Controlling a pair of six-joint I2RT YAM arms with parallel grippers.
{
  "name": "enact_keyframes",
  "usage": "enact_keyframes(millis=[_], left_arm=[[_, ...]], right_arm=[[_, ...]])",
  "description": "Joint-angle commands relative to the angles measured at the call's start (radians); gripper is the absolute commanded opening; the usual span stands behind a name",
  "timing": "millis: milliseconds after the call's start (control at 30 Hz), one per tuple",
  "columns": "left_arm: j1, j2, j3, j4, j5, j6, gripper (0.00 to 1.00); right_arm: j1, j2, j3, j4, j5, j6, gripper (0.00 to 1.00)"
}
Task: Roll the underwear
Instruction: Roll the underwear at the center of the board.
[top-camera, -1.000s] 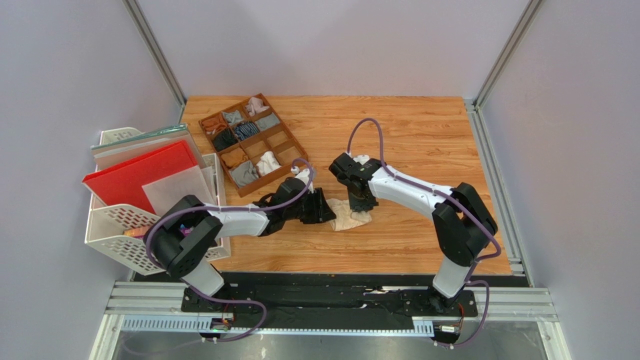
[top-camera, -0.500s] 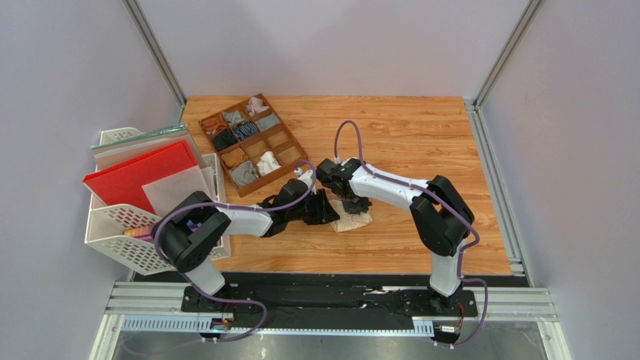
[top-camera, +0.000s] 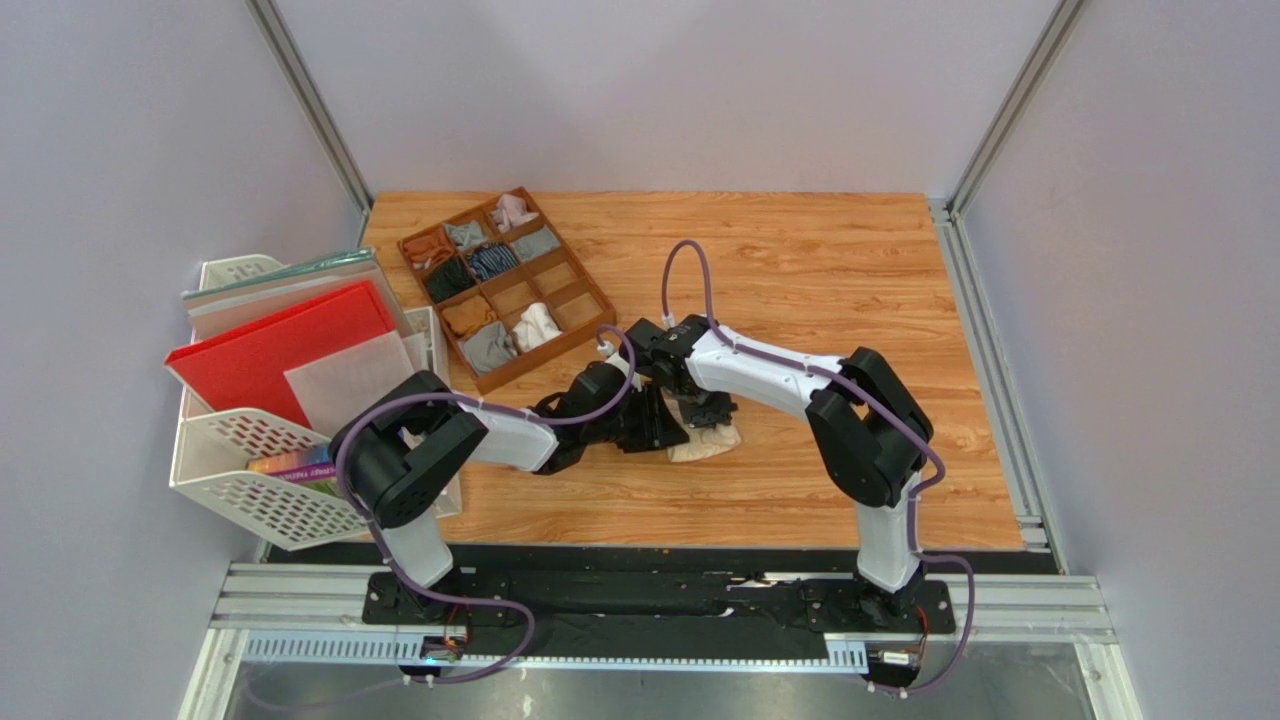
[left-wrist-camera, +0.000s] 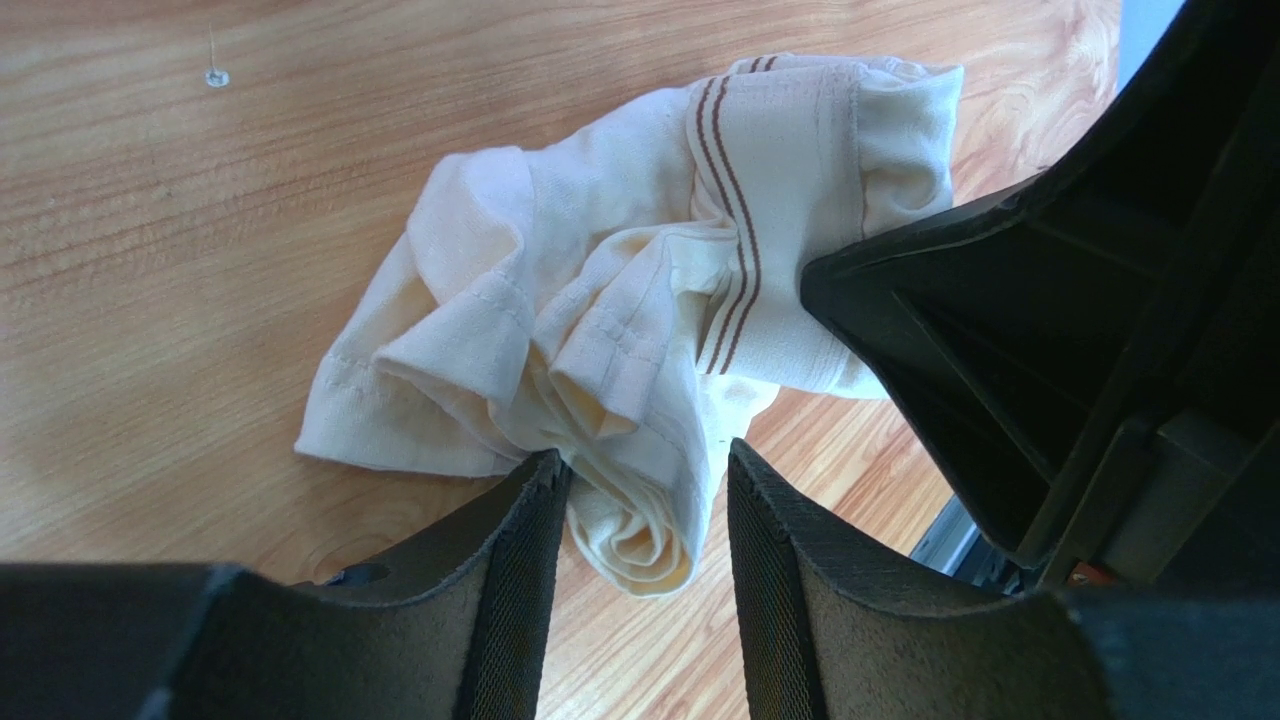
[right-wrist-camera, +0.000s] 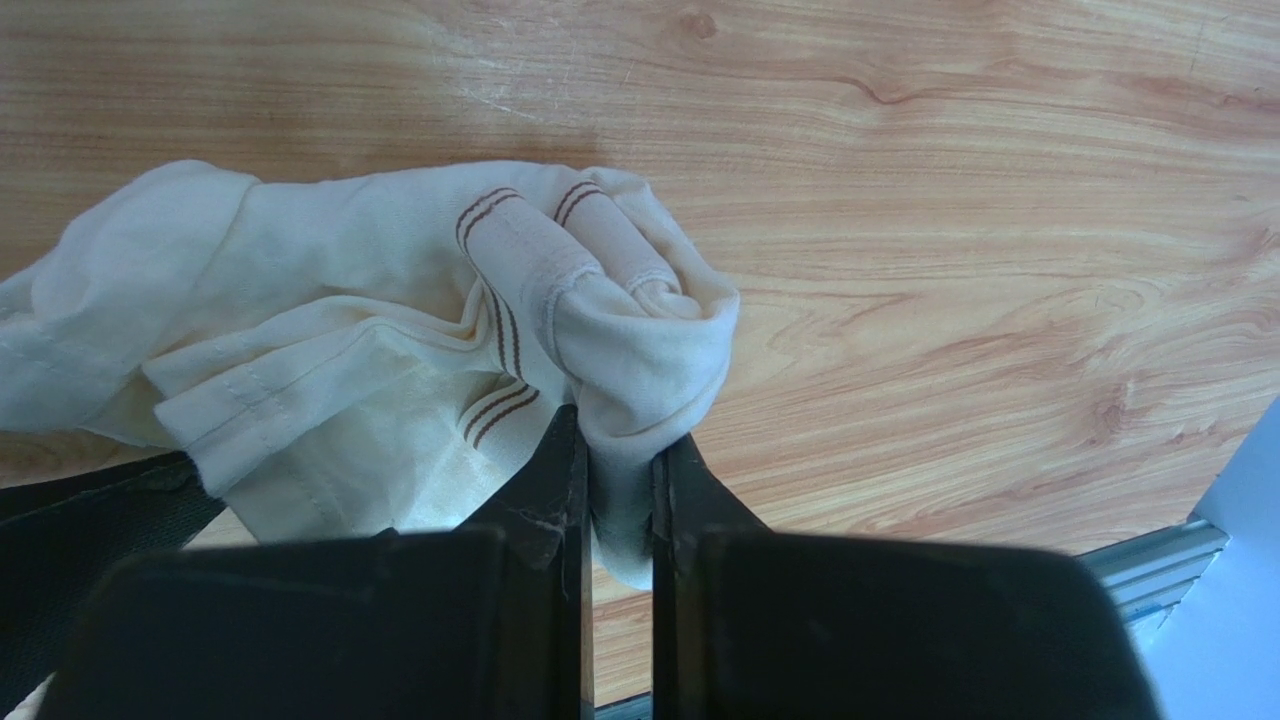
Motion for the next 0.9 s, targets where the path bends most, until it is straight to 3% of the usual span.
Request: enact_keyframes(millis=[0, 233, 600, 867], left_arm=[[-0.011, -0.006, 0.011, -0.078, -0.06, 0.0, 0.5], [-0.011, -0.104, -0.03, -0.219, -0.201, 0.018, 0.54], [-0.011, -0.039, -0.034, -0.215, -0.203, -0.032, 0.57], [-0.011, -0.091, -0.083, -0.253, -0.258, -0.025, 0.57]], right_arm=[[0.038, 0.024, 0.031, 0.007, 0.007, 0.038, 0.0], [0.04, 0.009, 0.016, 0.02, 0.003, 0.043, 0.01], [0.04, -0.011, 0.011, 0.032, -0.008, 0.043, 0.01], [0.04, -0.022, -0.001, 0.041, -0.011, 0.046, 0.01]])
